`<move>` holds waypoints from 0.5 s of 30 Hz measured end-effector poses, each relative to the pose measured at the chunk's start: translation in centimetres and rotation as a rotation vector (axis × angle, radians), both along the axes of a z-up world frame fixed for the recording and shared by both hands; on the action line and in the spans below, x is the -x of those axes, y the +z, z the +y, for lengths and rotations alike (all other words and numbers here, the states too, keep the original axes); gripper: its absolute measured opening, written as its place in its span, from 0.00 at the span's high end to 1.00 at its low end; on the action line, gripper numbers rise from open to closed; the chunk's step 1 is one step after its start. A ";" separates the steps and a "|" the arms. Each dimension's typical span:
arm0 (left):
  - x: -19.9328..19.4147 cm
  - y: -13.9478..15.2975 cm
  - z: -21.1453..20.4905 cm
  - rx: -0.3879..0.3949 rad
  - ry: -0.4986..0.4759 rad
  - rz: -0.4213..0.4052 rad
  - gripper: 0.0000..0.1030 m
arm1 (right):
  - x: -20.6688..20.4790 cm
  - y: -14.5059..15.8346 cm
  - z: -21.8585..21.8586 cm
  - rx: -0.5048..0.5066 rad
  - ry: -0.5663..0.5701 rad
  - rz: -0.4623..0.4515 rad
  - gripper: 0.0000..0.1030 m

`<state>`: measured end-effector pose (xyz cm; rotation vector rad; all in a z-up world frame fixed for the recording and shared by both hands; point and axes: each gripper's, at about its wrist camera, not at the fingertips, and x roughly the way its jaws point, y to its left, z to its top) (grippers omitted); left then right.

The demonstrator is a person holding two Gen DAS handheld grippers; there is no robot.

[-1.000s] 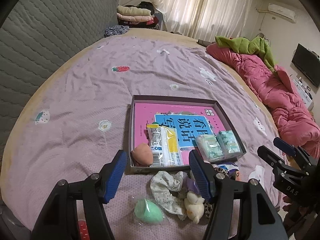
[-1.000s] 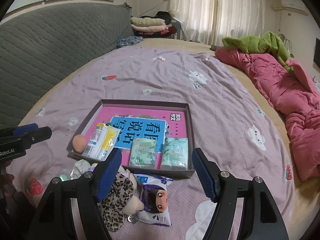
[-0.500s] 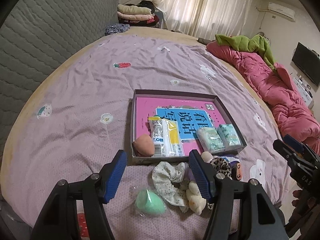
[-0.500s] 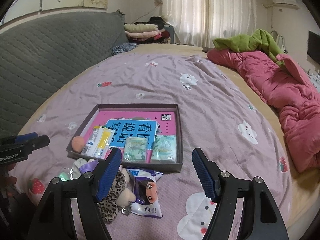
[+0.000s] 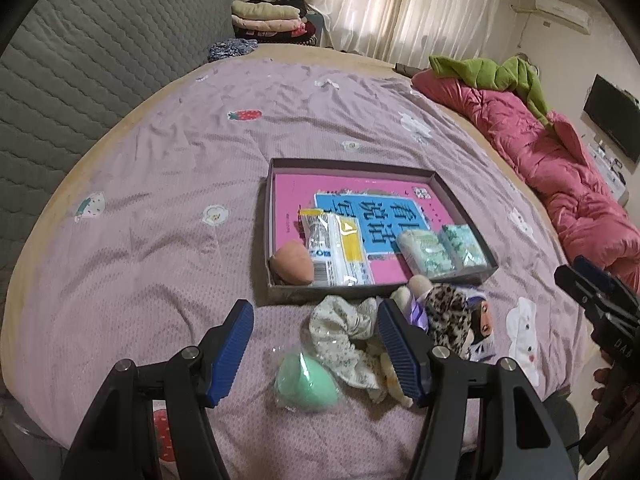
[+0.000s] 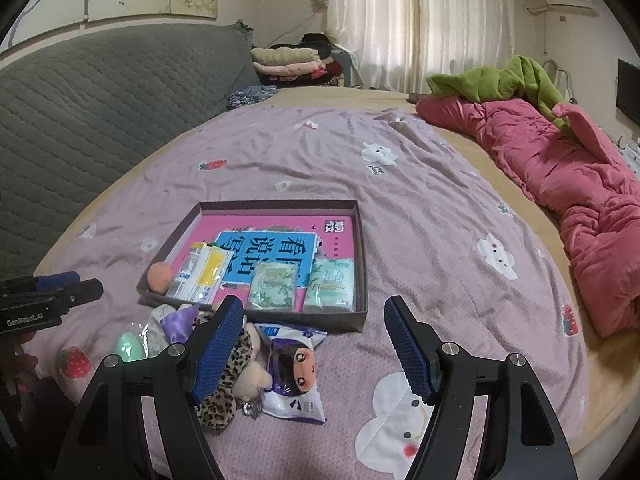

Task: Organize soft objects
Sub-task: 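Withdraw both open grippers from the box back toward the pile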

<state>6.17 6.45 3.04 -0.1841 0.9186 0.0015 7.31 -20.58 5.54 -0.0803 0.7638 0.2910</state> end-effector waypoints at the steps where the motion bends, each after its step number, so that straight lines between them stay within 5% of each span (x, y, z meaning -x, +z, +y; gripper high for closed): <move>1: 0.2 -0.2 0.0 0.000 -0.003 0.005 0.38 | 0.1 0.0 0.0 0.000 0.001 0.001 0.28; 15: 1.3 -2.2 -1.1 0.018 -0.019 0.064 0.38 | 1.4 -1.7 0.6 -0.005 0.033 0.028 0.28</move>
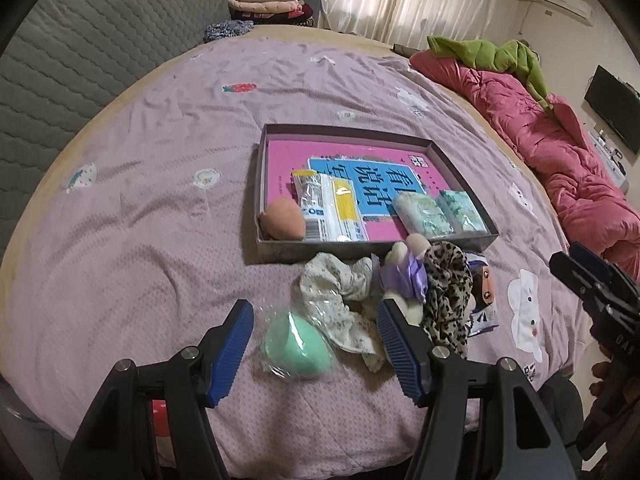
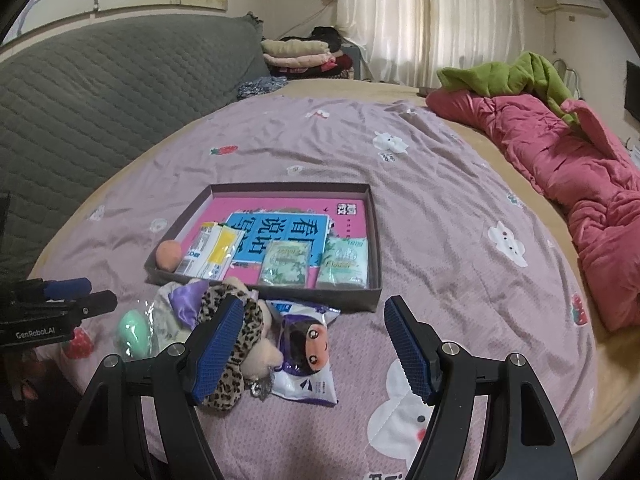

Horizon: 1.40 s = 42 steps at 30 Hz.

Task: Organize soft objects
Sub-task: 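Withdraw both open grippers from the box back toward the pile, then grasp the bagged green egg sponge with left gripper while right grasps the leopard scrunchie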

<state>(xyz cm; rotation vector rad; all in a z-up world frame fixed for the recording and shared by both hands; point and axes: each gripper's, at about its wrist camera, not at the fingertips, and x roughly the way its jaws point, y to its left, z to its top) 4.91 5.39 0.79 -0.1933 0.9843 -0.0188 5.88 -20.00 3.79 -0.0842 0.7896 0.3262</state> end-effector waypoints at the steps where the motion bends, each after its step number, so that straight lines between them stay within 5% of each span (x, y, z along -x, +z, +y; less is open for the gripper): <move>1: 0.1 -0.1 -0.1 -0.004 -0.002 0.003 0.38 | 0.2 -0.2 0.0 -0.001 0.004 0.004 0.28; 23: 0.4 -5.0 0.5 0.033 0.009 0.129 0.38 | 1.5 -4.1 3.9 0.013 0.120 0.087 0.28; 42: -1.9 -8.0 2.3 0.132 0.067 0.180 0.38 | -2.4 -7.1 6.1 0.057 0.129 0.150 0.28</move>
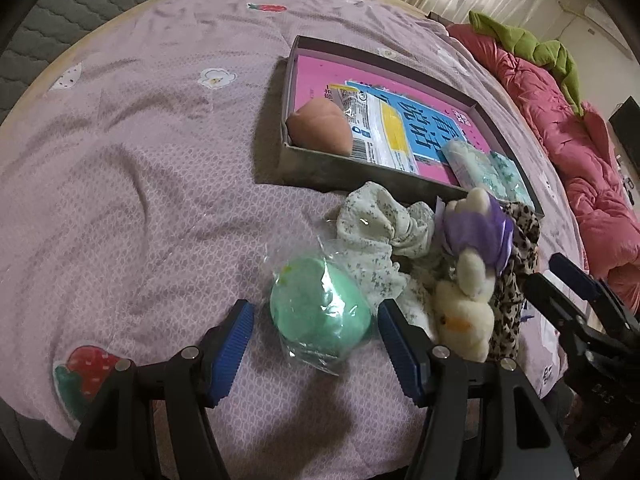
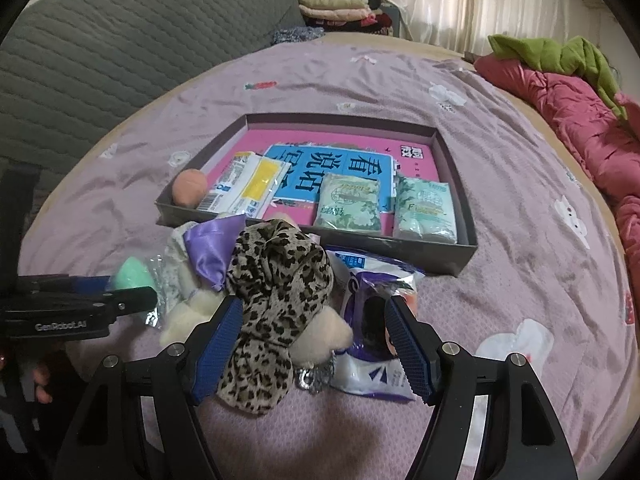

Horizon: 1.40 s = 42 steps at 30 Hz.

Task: Organize soft objects
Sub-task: 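Grasp the bagged green egg sponge with left gripper while right grasps the leopard scrunchie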

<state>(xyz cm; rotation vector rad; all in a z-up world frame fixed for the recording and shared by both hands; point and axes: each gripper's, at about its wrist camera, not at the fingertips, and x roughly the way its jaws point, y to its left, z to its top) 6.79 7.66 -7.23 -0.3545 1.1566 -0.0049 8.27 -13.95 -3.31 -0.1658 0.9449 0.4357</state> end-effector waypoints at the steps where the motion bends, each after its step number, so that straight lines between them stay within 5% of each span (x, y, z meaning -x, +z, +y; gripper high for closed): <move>1: -0.1 0.0 0.0 0.002 -0.002 -0.003 0.38 | -0.3 -0.2 0.2 0.000 0.002 0.005 0.28; 10: -0.7 -0.2 0.3 0.035 -0.008 -0.019 0.44 | -1.7 -1.0 1.7 0.015 0.023 0.010 0.27; 22: -0.8 -0.2 1.0 0.078 0.012 -0.028 0.51 | -2.1 -1.0 1.6 -0.065 0.043 0.031 0.81; 42: 0.2 4.3 1.0 0.072 0.019 -0.143 0.52 | -1.6 3.0 -2.3 -0.137 -0.063 -0.037 0.83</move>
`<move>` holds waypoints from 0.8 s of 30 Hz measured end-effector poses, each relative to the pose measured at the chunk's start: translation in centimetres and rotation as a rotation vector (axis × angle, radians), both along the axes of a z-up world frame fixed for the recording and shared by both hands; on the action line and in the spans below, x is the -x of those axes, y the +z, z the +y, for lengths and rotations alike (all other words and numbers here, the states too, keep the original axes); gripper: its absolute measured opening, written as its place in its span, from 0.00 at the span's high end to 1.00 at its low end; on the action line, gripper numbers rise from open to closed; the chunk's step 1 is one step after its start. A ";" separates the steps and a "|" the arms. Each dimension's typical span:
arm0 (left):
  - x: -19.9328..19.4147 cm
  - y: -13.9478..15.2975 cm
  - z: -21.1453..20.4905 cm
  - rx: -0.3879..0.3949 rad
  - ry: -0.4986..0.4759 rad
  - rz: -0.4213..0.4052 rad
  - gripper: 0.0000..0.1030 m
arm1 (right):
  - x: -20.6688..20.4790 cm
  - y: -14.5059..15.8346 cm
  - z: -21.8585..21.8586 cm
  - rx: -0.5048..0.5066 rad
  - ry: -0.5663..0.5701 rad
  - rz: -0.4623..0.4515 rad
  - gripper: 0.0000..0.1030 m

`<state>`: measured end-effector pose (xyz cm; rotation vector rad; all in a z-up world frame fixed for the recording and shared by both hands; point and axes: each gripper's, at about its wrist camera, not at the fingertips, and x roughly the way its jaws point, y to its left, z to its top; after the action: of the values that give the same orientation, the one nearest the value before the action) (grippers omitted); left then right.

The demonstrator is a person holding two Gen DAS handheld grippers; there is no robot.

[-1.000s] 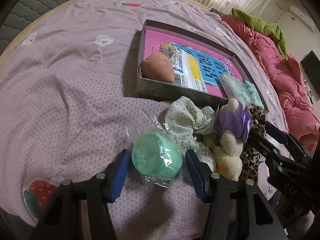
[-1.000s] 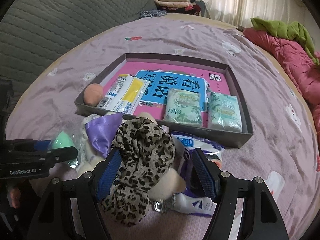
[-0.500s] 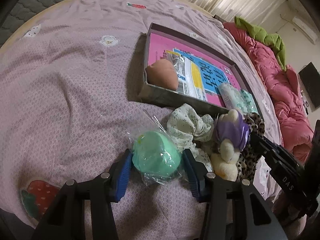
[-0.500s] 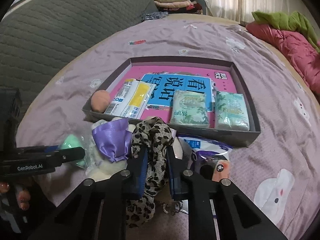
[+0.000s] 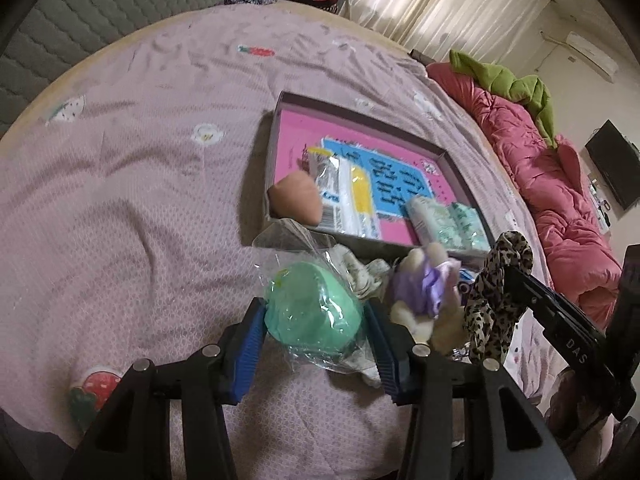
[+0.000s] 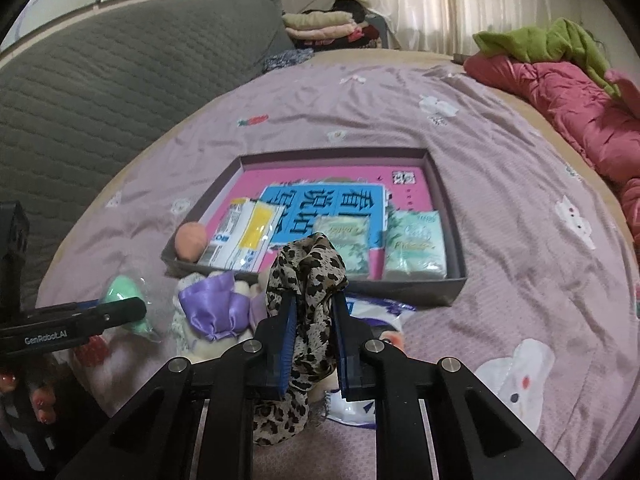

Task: Organize soft objects
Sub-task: 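Carry the green sponge bag with left gripper while right carries the scrunchie toward the box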

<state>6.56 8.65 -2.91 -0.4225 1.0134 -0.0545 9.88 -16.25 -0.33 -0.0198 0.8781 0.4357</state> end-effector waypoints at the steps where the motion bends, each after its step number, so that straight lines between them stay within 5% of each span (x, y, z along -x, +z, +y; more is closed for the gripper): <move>1: 0.1 0.3 -0.1 0.000 0.002 -0.007 0.52 | 0.1 0.2 -0.2 -0.004 -0.004 -0.005 0.83; 24: -1.0 4.8 -2.9 -0.042 -0.042 -0.080 0.52 | 0.1 3.8 -2.3 -0.039 -0.067 -0.081 0.83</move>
<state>7.55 5.80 1.86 -0.3578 0.9430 -0.0870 9.79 -18.56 3.47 0.0272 0.7878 0.3867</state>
